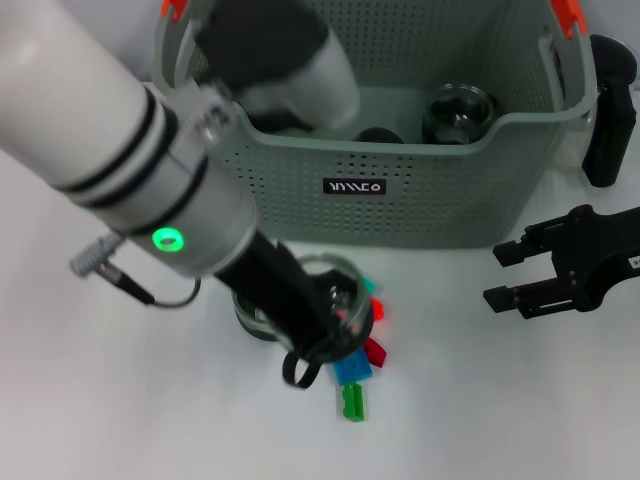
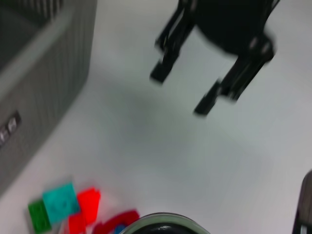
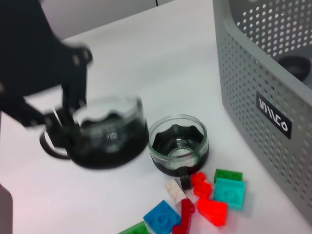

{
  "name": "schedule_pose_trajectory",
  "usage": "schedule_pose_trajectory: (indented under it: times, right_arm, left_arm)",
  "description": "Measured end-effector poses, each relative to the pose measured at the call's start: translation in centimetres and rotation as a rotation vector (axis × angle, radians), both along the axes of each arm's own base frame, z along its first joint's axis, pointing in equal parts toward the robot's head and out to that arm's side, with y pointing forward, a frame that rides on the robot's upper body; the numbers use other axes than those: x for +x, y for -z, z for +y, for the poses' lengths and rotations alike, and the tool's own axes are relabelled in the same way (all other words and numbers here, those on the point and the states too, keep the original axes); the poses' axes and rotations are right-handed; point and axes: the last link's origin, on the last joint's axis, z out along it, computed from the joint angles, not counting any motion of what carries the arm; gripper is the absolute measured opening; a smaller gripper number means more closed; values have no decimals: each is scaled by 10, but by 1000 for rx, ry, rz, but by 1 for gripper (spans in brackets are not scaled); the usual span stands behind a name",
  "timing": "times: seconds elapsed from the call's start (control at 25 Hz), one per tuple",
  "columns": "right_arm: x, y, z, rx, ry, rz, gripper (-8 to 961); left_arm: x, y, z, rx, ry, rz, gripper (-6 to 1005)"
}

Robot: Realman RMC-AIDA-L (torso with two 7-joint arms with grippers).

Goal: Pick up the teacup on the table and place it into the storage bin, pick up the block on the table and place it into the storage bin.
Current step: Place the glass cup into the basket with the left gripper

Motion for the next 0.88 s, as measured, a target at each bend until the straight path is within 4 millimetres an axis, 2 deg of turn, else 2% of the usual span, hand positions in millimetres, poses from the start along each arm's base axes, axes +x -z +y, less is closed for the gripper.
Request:
schedule_pose_trajectory:
  times: [0.32,0.52,0.68,0.88]
  right_arm:
    - [10,0,-2,-24,27,-2,656]
    - [13,3,-5,-41,30,-2,656]
    - [16,6,-6,-50,26,6,657]
    - [20,7,-7,-51,35,14,657]
  left_arm:
    - [42,-54,15,111,76,-167,54]
    - [68,-81,37,207,150,-225,54]
    - [72,-86,67,258,140,-253,53]
    - [60,-77,115,316,81,-266,52]
